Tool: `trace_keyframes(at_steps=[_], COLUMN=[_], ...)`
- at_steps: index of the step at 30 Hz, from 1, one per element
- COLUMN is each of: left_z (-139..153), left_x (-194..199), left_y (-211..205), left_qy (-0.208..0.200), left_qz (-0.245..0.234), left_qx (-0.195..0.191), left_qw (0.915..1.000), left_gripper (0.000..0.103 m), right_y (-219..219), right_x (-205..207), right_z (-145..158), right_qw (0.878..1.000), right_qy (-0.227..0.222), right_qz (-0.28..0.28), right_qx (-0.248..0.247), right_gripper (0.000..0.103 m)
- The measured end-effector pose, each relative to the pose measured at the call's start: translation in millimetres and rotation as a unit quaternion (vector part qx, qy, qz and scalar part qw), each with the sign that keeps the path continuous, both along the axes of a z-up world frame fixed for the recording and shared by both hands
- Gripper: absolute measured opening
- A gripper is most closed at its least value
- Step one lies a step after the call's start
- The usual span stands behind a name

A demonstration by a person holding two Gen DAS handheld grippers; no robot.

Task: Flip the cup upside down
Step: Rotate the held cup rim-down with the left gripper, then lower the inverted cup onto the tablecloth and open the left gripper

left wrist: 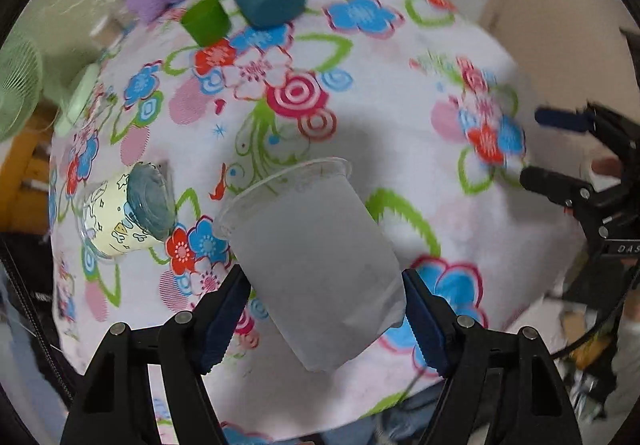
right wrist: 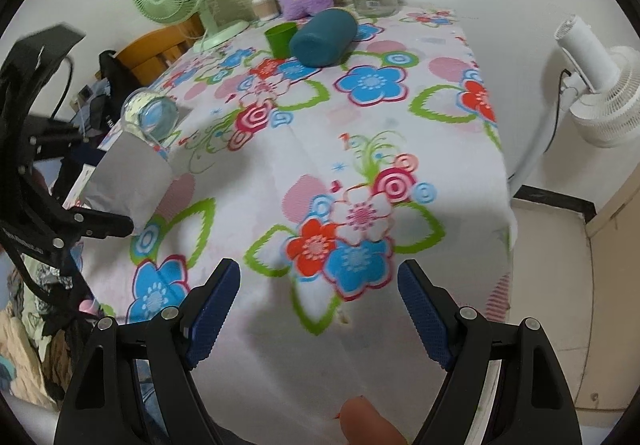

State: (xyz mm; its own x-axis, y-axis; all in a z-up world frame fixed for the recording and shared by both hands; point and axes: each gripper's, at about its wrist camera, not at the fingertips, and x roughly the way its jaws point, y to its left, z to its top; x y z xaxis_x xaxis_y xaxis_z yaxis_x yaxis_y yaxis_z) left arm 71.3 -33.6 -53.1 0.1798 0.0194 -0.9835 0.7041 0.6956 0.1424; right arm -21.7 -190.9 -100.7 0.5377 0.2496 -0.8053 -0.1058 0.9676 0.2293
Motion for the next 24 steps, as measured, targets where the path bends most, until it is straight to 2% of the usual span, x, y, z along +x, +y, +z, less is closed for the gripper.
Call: trace_keyframes(at_steps=[3, 6, 10, 18, 22, 24], left_z=[0, -1, 0, -19, -35, -39], left_x=[1, 3, 10, 19, 20, 22], left_y=[-3, -5, -4, -1, 0, -2], left_qy=[0.05, 0.124, 0.212, 0.274, 0.309, 0.312], left_qz=[-0.021, -0.041, -0.026, -0.021, -0.033, -0.037], left_qx=[0.023, 0.046, 0.045, 0.08, 0.105, 0.114], left_qw=[0.9982, 0.9904, 0.9758, 0.9581, 0.9446, 0.9425], left_gripper=[0.078, 0.078, 0.078, 0.078, 0.078, 0.078], right_y=[9, 15, 18, 19, 23, 26], right_x=[-1, -4, -8, -20, -26, -29], right_z=[-4, -7, -9, -9, -7, -6], right_qw=[1.0, 1.0, 0.999, 0.999, 0.999, 0.999], right_qy=[0.002, 0.002, 0.0, -0.006, -0.012, -0.016], right_qz=[0.008, 0.014, 0.016, 0.013, 0.012, 0.012], right_qx=[0.007, 0.018, 0.03, 0.045, 0.05, 0.05], right_gripper=[0.083, 0.083, 0.083, 0.083, 0.083, 0.083])
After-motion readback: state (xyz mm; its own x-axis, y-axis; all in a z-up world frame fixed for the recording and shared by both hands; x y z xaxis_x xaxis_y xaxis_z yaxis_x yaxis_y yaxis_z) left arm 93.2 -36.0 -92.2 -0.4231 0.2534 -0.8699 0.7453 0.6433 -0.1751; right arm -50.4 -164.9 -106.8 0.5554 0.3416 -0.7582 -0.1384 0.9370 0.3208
